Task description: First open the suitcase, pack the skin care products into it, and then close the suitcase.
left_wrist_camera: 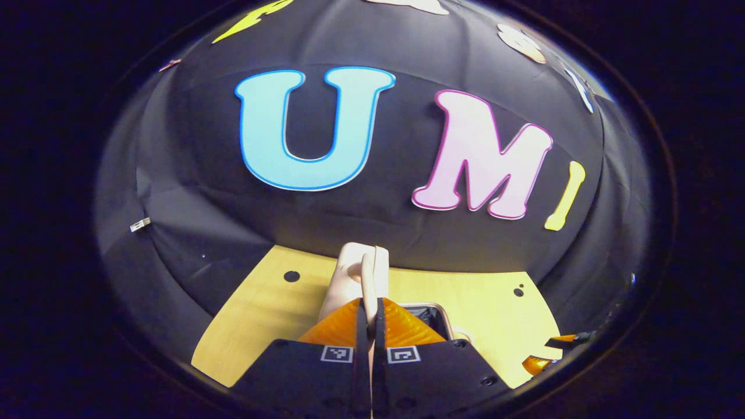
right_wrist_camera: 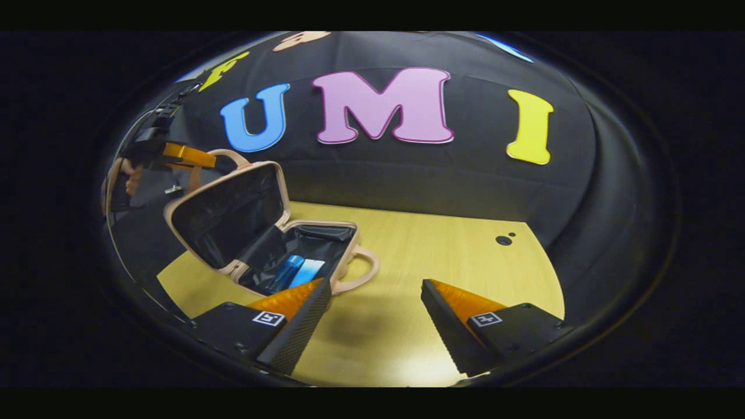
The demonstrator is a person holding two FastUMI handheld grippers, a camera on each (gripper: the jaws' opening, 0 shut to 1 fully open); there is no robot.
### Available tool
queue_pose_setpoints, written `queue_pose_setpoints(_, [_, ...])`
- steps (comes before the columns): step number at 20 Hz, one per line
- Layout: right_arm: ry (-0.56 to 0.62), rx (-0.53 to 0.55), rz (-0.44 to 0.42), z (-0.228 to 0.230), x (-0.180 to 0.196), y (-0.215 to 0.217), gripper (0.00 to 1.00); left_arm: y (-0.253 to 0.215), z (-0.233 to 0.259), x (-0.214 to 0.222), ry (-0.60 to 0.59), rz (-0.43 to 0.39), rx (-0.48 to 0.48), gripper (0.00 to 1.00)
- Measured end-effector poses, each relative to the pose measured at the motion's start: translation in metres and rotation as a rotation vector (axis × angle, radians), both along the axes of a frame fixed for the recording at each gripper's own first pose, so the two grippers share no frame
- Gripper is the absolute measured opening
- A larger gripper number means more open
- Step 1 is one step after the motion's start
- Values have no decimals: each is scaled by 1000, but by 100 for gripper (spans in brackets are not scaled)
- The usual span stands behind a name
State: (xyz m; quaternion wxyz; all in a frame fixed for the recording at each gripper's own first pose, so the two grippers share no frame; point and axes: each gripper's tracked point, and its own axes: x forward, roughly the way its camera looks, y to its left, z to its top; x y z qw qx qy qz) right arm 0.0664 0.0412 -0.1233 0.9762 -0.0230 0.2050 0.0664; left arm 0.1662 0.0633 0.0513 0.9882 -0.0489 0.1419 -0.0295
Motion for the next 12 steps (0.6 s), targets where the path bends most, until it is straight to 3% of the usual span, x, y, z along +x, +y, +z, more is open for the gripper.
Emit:
queue_pose_setpoints(7, [-5,6,-94,0,-3,-66,99,-151,-90,17,110,-167,-43,7])
queue_pose_setpoints(12, [22,-27,-111,-16,-14,-100,98,-202,-173,44,224,-199,-9,7])
